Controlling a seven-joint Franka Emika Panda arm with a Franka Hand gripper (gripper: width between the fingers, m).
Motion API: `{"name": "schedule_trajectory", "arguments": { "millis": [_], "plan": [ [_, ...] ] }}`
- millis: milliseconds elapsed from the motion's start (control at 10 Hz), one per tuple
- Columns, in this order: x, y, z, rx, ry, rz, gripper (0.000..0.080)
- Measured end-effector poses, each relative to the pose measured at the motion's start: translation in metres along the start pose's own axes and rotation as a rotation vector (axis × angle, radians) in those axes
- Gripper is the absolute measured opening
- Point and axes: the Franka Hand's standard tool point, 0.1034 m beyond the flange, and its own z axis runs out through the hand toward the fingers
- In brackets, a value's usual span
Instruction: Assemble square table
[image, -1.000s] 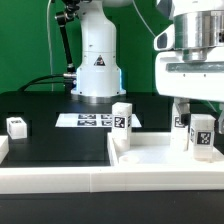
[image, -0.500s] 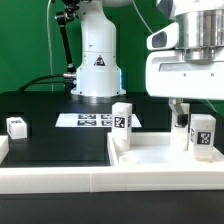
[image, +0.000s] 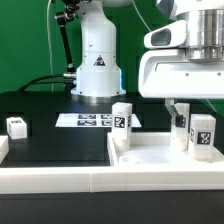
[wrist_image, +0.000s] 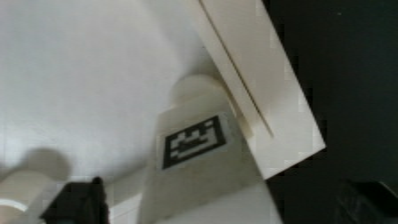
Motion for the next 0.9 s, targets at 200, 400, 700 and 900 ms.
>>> {"name": "schedule_trajectory", "arguments": {
  "millis": [200, 400, 700, 900],
  "plan": [
    [-0.0011, -0.0011, 0.0002, -0.015, 0.005, -0.103, 0.0648],
    [0.001, 0.0008, -0.0007, -0.025, 0.009, -0.217, 0.0648],
    [0.0017, 0.0022, -0.0005, -0.026, 0.009, -0.242, 0.0377],
    [0.0018, 0.0023, -0.0004, -0.026, 0.009, -0.228, 0.0288]
  ]
}}
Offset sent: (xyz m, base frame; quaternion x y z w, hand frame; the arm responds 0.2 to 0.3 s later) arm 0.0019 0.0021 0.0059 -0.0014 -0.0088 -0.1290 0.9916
